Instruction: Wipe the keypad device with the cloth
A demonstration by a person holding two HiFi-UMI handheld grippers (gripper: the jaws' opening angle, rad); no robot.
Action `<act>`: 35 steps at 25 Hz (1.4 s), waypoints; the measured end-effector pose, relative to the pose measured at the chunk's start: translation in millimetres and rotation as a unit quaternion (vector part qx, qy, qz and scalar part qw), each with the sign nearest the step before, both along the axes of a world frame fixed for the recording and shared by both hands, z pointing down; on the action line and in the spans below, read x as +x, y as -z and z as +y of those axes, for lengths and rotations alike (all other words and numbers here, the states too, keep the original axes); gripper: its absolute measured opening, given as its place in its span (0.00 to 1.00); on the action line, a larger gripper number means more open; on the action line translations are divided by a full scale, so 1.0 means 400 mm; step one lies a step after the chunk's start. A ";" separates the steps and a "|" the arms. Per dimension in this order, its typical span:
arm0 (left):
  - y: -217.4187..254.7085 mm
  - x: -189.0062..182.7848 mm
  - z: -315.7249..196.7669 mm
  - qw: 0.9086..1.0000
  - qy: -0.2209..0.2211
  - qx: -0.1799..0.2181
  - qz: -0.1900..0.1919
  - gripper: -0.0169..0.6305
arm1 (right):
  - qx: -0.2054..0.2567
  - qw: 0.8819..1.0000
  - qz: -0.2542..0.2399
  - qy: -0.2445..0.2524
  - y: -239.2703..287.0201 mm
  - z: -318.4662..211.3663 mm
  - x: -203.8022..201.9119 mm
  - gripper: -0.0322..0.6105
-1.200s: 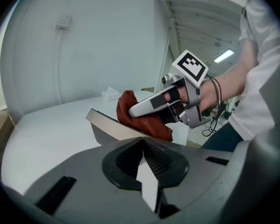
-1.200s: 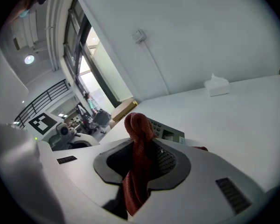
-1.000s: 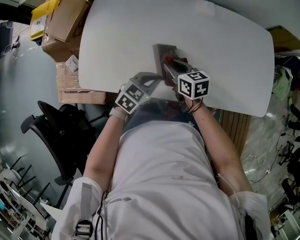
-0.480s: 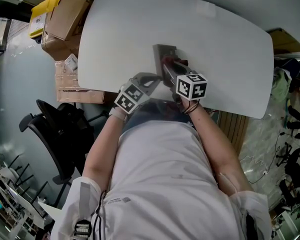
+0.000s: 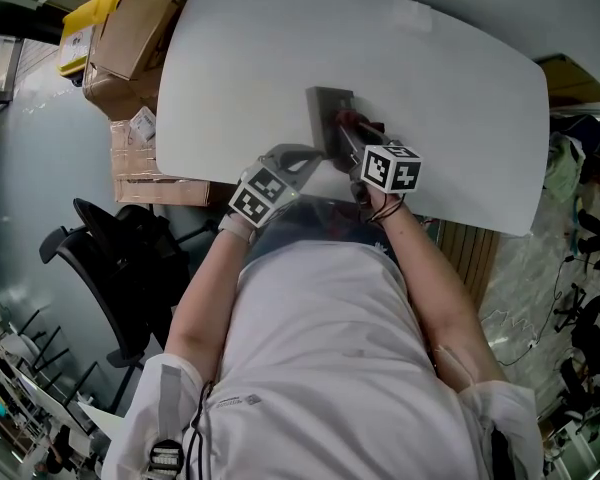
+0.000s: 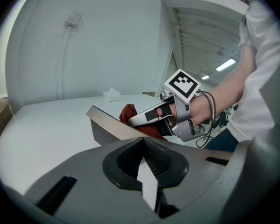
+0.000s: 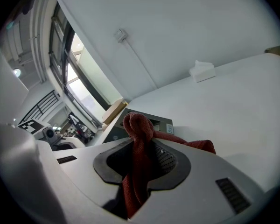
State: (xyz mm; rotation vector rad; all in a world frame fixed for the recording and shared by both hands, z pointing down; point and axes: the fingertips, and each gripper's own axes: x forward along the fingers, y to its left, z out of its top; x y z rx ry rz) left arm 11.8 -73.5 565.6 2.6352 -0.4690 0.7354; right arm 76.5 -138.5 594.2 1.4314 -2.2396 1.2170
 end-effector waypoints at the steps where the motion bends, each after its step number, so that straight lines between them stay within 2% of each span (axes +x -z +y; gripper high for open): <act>1: -0.001 0.000 -0.001 1.000 0.001 -0.001 0.002 0.04 | -0.002 1.000 0.000 -0.005 -0.007 -0.001 0.007 0.19; 19: -0.010 -0.008 -0.002 1.000 0.014 -0.009 0.007 0.04 | -0.038 0.997 -0.011 -0.069 -0.087 -0.001 0.100 0.19; 22: -0.012 -0.009 -0.002 1.000 0.010 -0.006 0.007 0.04 | -0.059 0.995 -0.031 -0.077 -0.096 -0.004 0.111 0.19; 24: -0.011 -0.007 -0.003 1.000 0.008 -0.003 0.007 0.04 | -0.066 0.995 -0.026 -0.071 -0.089 -0.010 0.115 0.19; 28: -0.006 -0.006 -0.001 1.000 0.009 -0.002 0.005 0.04 | -0.032 0.997 -0.007 -0.063 -0.019 -0.040 0.114 0.19; 35: -0.001 -0.002 -0.004 1.000 0.010 -0.002 0.002 0.04 | 0.016 0.999 -0.037 -0.016 0.113 -0.094 0.017 0.19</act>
